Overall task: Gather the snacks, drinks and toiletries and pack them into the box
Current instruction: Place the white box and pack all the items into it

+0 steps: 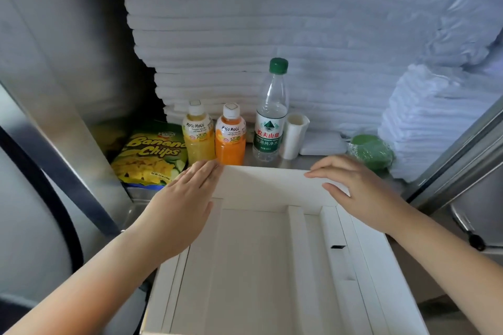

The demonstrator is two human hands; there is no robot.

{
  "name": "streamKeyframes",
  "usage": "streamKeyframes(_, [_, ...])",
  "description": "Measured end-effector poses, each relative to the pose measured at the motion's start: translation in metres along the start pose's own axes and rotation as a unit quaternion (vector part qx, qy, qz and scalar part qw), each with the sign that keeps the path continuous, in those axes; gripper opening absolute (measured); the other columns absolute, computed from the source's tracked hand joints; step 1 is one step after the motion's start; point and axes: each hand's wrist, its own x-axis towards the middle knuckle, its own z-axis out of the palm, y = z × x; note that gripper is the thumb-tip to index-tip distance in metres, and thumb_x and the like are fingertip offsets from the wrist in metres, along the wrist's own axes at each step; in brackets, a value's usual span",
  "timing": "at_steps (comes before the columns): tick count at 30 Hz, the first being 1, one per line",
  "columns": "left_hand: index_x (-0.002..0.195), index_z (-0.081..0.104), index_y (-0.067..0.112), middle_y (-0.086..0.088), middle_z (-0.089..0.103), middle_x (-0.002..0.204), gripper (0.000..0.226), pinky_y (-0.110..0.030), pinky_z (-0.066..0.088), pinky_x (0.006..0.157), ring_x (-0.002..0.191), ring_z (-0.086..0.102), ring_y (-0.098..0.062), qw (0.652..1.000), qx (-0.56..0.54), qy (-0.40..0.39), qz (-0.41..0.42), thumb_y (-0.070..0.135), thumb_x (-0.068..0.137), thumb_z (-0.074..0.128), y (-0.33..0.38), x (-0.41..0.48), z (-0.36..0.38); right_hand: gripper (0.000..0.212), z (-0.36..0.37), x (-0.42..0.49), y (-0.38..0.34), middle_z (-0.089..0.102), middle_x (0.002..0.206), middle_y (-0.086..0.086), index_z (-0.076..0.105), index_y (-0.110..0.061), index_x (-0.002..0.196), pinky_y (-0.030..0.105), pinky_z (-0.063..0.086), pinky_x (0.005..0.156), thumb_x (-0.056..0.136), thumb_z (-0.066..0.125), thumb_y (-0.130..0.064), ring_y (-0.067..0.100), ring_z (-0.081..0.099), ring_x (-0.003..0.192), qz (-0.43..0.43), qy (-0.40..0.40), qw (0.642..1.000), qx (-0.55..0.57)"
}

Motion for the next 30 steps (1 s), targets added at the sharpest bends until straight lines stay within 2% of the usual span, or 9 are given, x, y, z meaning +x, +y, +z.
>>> streamKeyframes(5, [0.146,-0.018,0.023,0.01,-0.015,0.156,0.064,-0.019,-0.013,0.104,0.14,-0.017,-0.006,1.0,-0.015,-0.013,-0.012,0.033,0.1,0.026,-0.012,-0.002,-0.001,0.034,0.004,0.021,-0.003,0.06,0.106,-0.007,0.067,-0.018,0.115,0.025,0.043,0.085,0.087,0.062,-0.001,0.011,0.053,0.098,-0.09,-0.007,0.994,-0.058])
streamKeyframes(9, [0.146,-0.015,0.026,0.014,-0.013,0.155,0.064,-0.011,-0.024,0.097,0.128,-0.026,0.004,0.998,-0.052,-0.02,-0.021,0.035,0.1,0.028,-0.016,-0.005,-0.003,0.029,0.005,0.033,-0.005,0.061,0.1,-0.002,0.068,-0.014,0.113,0.032,0.051,0.068,0.085,0.067,-0.004,0.014,0.054,0.091,-0.168,-0.015,0.98,-0.102])
streamKeyframes(13, [0.148,-0.008,0.028,0.02,-0.012,0.15,0.064,-0.004,-0.027,0.09,0.129,-0.024,0.006,0.996,-0.083,-0.02,-0.016,0.038,0.099,0.032,-0.018,-0.004,-0.002,0.038,0.008,0.042,-0.003,0.061,0.095,0.0,0.067,-0.011,0.112,0.029,0.05,0.063,0.077,0.073,0.002,0.016,0.053,0.085,-0.23,-0.012,0.963,-0.142])
streamKeyframes(16, [0.149,0.007,0.032,0.028,-0.002,0.145,0.059,0.0,-0.016,0.095,0.131,-0.013,0.011,0.99,-0.14,-0.004,-0.018,0.037,0.098,0.037,-0.019,-0.004,-0.002,0.048,0.011,0.043,-0.001,0.06,0.091,0.001,0.067,-0.011,0.113,0.031,0.051,0.058,0.07,0.074,0.009,0.018,0.055,0.078,-0.241,-0.003,0.959,-0.151])
streamKeyframes(20, [0.146,0.023,0.036,0.029,0.018,0.141,0.051,0.007,0.001,0.089,0.121,0.011,0.017,0.977,-0.205,0.035,-0.034,0.038,0.097,0.039,-0.025,-0.002,-0.008,0.048,0.011,0.046,-0.003,0.06,0.084,0.0,0.071,-0.012,0.107,0.031,0.05,0.054,0.067,0.075,0.013,0.017,0.054,0.073,-0.233,0.022,0.964,-0.128])
streamKeyframes(23, [0.139,0.039,0.032,0.025,0.035,0.136,0.041,0.004,0.016,0.089,0.119,0.027,0.014,0.963,-0.251,0.069,-0.064,0.035,0.098,0.038,-0.032,0.004,-0.003,0.042,0.012,0.046,-0.003,0.059,0.079,0.0,0.072,-0.012,0.106,0.033,0.05,0.052,0.071,0.074,0.011,0.018,0.056,0.069,-0.221,0.031,0.97,-0.097])
streamKeyframes(26, [0.128,0.054,0.022,0.008,0.055,0.128,0.032,-0.008,0.031,0.089,0.116,0.048,-0.003,0.947,-0.248,0.155,-0.133,0.024,0.099,0.04,-0.049,0.011,0.005,0.039,0.015,0.046,0.0,0.056,0.074,0.0,0.073,-0.013,0.105,0.034,0.049,0.05,0.072,0.075,0.009,0.018,0.054,0.067,-0.204,0.033,0.976,-0.071])
streamKeyframes(28, [0.129,0.052,0.013,-0.003,0.055,0.129,0.034,-0.02,0.038,0.09,0.116,0.05,-0.017,0.954,-0.172,0.169,-0.179,0.022,0.097,0.045,-0.064,0.017,0.015,0.033,0.016,0.049,0.001,0.052,0.073,-0.003,0.074,-0.014,0.103,0.031,0.046,0.053,0.074,0.075,0.002,0.011,0.049,0.068,-0.206,0.038,0.976,-0.061])
streamKeyframes(30, [0.135,0.043,0.008,-0.009,0.048,0.135,0.046,-0.029,0.04,0.09,0.119,0.046,-0.024,0.949,-0.139,0.136,-0.247,0.03,0.095,0.049,-0.074,0.028,0.025,0.027,0.016,0.055,-0.001,0.051,0.074,-0.005,0.074,-0.015,0.1,0.025,0.043,0.053,0.075,0.075,-0.005,0.007,0.045,0.07,-0.225,0.038,0.97,-0.08])
